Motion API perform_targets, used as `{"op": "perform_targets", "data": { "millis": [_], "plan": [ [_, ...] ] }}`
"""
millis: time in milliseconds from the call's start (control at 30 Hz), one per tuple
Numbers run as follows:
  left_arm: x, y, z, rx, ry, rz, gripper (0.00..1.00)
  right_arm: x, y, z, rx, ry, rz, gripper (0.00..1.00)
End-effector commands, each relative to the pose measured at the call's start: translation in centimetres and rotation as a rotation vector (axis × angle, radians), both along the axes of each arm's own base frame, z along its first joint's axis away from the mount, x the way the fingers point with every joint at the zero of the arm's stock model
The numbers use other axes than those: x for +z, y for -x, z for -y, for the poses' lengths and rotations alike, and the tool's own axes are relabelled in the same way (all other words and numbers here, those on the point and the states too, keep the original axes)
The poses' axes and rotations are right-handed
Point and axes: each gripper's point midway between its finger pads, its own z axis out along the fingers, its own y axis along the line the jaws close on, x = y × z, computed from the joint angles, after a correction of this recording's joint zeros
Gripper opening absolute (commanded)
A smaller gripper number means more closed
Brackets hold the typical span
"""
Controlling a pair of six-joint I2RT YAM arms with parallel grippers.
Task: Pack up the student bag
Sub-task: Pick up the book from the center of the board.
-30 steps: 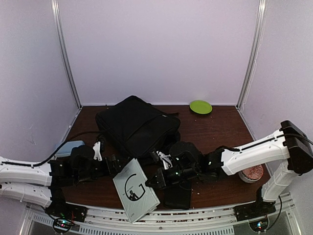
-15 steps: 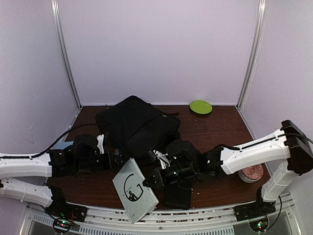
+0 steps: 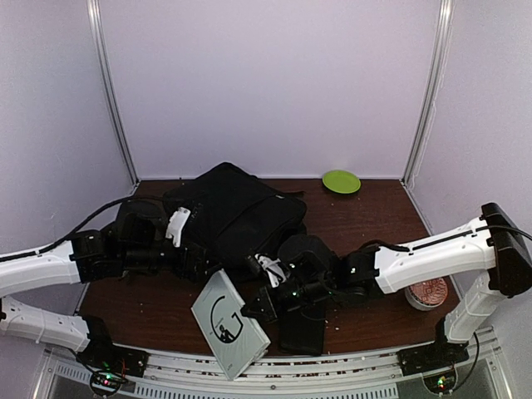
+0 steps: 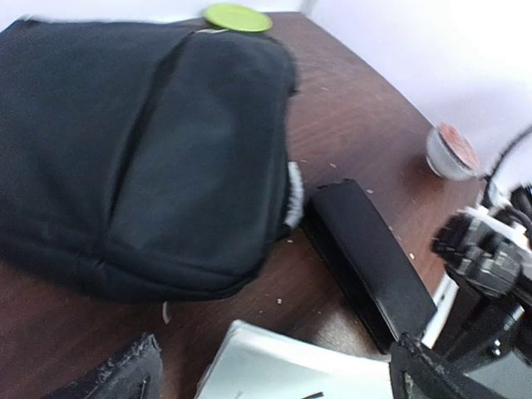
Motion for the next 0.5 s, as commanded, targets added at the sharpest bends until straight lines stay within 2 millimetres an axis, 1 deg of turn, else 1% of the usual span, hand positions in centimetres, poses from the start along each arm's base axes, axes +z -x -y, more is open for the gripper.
{"op": "perform_targets", "data": {
  "millis": [0,67,133,233,333,467],
  "plan": [
    [1.4,1.6,2.0,-0.277,-0.079,0.131,0.98,3.1,0.4,-1.4,0.046,-0.075,0.064,0.00],
    [1.3,1.7,2.2,-0.313,-0.100,0.147,0.98,3.5,0.6,-1.6,0.054,-0.081,0.069,0.00],
    [1.8,1.4,2.4,-0.311,-0.085,0.158,0.97,3.8,0.8,-1.7,0.061,-0.084,0.075,0.00],
    [3.0,1.0,2.4,-0.288,-0.008,0.167,0.97,4.1,1.0,-1.7,0.071,-0.089,0.083,0.00],
    [3.3,0.6,2.3,-0.265,0.062,0.154,0.98,4.0,1.3,-1.8,0.083,-0.088,0.086,0.00],
    [1.9,1.4,2.9,-0.314,0.101,0.092,0.98,3.8,1.5,-1.8,0.098,-0.083,0.095,0.00]
  ]
}}
